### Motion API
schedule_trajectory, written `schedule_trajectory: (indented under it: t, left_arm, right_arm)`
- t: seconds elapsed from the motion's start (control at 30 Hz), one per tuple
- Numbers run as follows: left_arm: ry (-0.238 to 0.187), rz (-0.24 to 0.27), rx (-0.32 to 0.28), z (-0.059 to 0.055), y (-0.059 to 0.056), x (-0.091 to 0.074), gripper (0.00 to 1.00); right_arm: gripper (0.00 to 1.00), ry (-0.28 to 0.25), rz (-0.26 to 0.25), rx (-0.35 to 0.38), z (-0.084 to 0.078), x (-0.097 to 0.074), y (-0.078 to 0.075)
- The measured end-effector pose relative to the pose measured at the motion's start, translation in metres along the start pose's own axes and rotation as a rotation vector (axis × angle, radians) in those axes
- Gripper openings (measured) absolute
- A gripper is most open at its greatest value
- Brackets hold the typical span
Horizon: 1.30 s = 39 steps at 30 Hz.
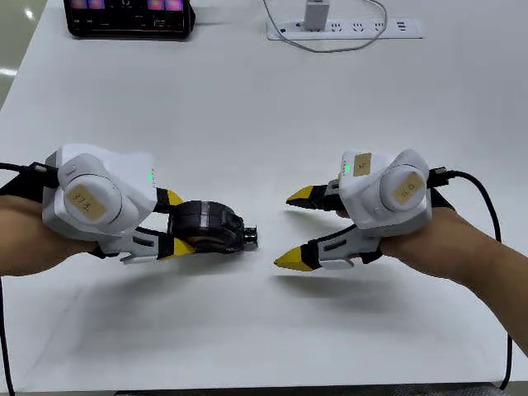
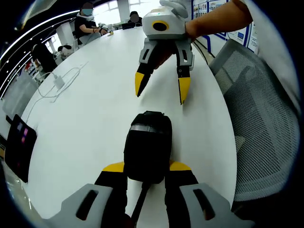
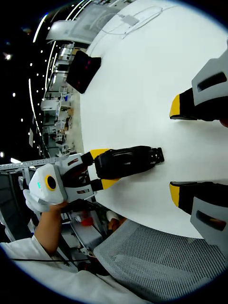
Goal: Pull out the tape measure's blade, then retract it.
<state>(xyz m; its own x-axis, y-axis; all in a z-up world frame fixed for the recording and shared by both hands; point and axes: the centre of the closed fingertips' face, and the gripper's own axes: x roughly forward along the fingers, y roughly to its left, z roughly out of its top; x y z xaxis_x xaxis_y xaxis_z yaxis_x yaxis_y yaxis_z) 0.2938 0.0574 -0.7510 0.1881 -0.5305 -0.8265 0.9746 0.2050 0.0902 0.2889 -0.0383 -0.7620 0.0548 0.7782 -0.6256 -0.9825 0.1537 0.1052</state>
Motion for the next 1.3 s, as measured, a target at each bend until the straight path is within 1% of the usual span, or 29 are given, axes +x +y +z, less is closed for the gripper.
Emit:
schedule_trajectory:
  t: [0.2,0.33,0.6,0.9,1.07,1.3]
  left_arm:
    - [0.001,-0.002,-0.001,0.000,0.000,0.000,0.24]
    - [0.008,-0.001,0.002,0.000,-0.001,0.000,0.24]
    - [0.009,-0.001,0.001,0.000,-0.001,0.000,0.24]
    - [0.010,0.000,-0.001,-0.001,0.000,0.000,0.24]
    - [0.011,0.001,-0.001,-0.001,0.000,0.000,0.25]
    - [0.011,0.000,-0.003,-0.001,0.000,0.000,0.25]
  right_arm:
    - [0.45,-0.004,0.016,-0.021,0.003,0.009,0.002]
    - [0.42,-0.005,0.023,-0.035,0.005,0.014,0.002]
    - [0.37,-0.005,0.035,-0.067,0.010,0.021,0.002]
    - [0.31,-0.006,0.050,-0.068,0.011,0.028,0.003]
    - [0.26,0.000,0.059,-0.080,0.010,0.031,0.005]
    - [0.19,-0.013,0.067,-0.092,0.014,0.035,0.006]
